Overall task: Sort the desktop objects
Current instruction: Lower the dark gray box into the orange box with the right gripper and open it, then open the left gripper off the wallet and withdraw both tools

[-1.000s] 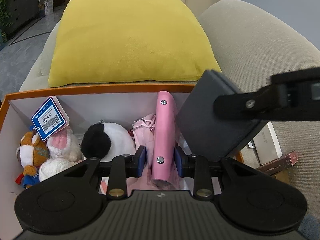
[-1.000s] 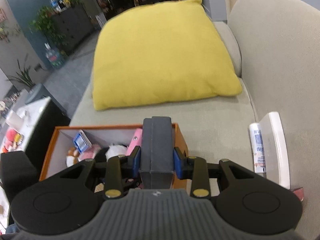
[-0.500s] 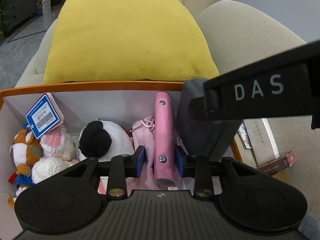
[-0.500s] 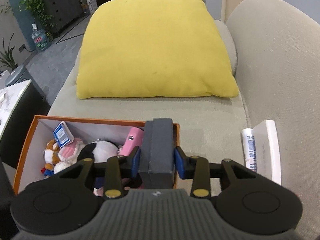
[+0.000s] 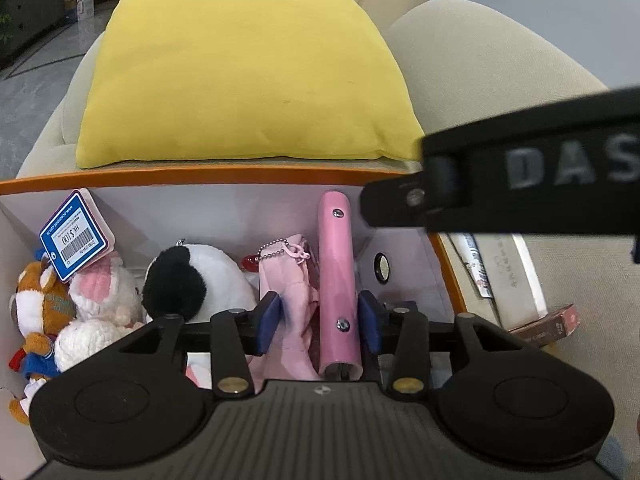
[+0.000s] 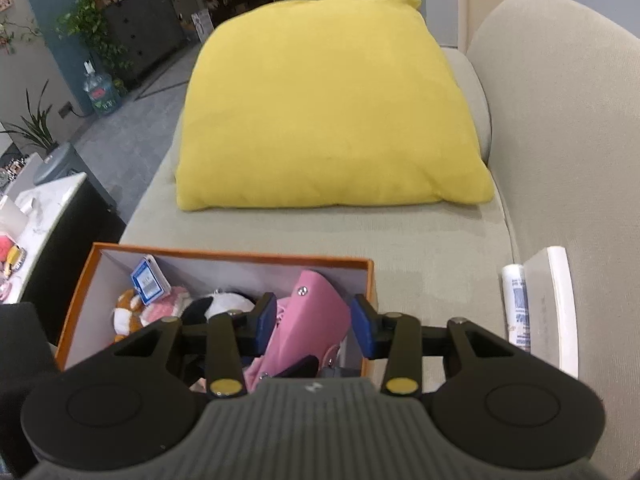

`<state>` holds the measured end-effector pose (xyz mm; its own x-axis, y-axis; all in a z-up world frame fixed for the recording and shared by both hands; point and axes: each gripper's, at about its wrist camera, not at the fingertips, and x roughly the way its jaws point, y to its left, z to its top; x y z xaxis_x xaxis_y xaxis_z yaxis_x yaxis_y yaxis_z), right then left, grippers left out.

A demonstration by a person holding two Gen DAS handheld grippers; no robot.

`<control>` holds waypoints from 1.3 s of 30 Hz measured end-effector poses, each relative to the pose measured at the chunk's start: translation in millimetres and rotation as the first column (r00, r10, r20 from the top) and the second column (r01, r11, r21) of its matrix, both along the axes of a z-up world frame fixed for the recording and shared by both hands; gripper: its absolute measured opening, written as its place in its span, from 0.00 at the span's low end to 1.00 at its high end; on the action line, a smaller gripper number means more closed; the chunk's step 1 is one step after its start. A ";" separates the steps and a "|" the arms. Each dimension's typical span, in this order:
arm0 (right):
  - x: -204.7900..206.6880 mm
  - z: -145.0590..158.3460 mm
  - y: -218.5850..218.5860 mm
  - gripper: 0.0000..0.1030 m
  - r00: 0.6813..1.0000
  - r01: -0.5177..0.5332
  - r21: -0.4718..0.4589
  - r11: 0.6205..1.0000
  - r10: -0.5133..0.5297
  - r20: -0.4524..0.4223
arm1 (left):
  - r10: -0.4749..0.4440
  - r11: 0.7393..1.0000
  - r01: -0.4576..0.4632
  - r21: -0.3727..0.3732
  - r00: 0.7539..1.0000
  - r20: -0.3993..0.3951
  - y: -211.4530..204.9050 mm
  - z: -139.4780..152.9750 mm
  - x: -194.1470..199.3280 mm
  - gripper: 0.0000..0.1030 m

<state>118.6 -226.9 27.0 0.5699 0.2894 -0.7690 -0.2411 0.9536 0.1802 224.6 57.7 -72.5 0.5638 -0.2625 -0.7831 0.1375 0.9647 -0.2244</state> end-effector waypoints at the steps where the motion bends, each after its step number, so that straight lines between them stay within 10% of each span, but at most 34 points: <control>1: -0.4 2.6 -1.0 0.42 1.000 -0.005 0.003 1.000 0.005 0.011 | 0.004 1.000 -0.004 -0.010 1.000 -0.001 3.2 1.9 0.0 0.47; 16: -20.6 20.3 -30.4 0.42 0.965 -0.241 -0.046 0.969 0.244 0.096 | -0.179 0.983 0.182 -0.035 0.981 0.073 40.6 44.1 -39.3 0.51; 28: -45.1 7.0 19.8 0.42 0.801 -0.556 -0.313 0.770 0.597 0.045 | -0.265 0.964 0.264 0.044 0.964 0.017 40.9 20.6 -57.3 0.51; 39: 19.0 -10.1 49.3 0.42 0.907 -0.421 -0.224 0.879 0.411 -0.092 | -0.278 0.956 0.276 0.100 0.961 0.003 36.0 4.6 -44.8 0.43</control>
